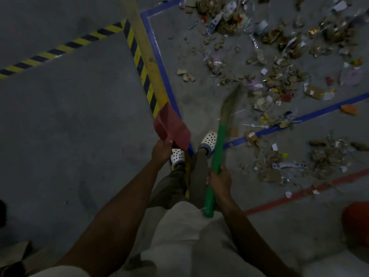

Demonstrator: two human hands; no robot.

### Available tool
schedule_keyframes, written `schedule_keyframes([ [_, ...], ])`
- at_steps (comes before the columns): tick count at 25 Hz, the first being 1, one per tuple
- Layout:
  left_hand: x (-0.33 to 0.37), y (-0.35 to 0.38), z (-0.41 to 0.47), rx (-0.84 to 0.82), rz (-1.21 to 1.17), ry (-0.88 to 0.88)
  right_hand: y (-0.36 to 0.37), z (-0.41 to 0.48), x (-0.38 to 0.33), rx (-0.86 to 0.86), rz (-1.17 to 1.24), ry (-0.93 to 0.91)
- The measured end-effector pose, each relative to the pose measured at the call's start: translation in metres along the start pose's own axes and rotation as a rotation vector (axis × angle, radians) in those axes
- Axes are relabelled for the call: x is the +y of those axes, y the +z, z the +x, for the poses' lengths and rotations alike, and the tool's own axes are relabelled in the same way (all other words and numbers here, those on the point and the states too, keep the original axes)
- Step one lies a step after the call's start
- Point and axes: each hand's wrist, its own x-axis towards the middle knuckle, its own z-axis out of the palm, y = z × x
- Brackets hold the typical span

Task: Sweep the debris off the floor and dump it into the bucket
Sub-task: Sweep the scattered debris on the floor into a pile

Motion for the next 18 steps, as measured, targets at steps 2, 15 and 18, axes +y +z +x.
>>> schedule_keyframes([
  [2, 0.010, 0.005, 0.004, 0.014, -0.026, -0.011, -0.001, -0.013, -0.009, -0.126, 0.033, -0.068],
  [15, 0.030, 0.010, 0.069, 0.188, 0.043, -0.139, 0.052, 0.163, -0.153, -0.296, -0.209, 0.029],
  [18, 0.039, 0.017, 0.082, 0.166, 0.057, -0.106, 0.038, 0.194, -0.166, -0.171, -0.015, 0.132],
])
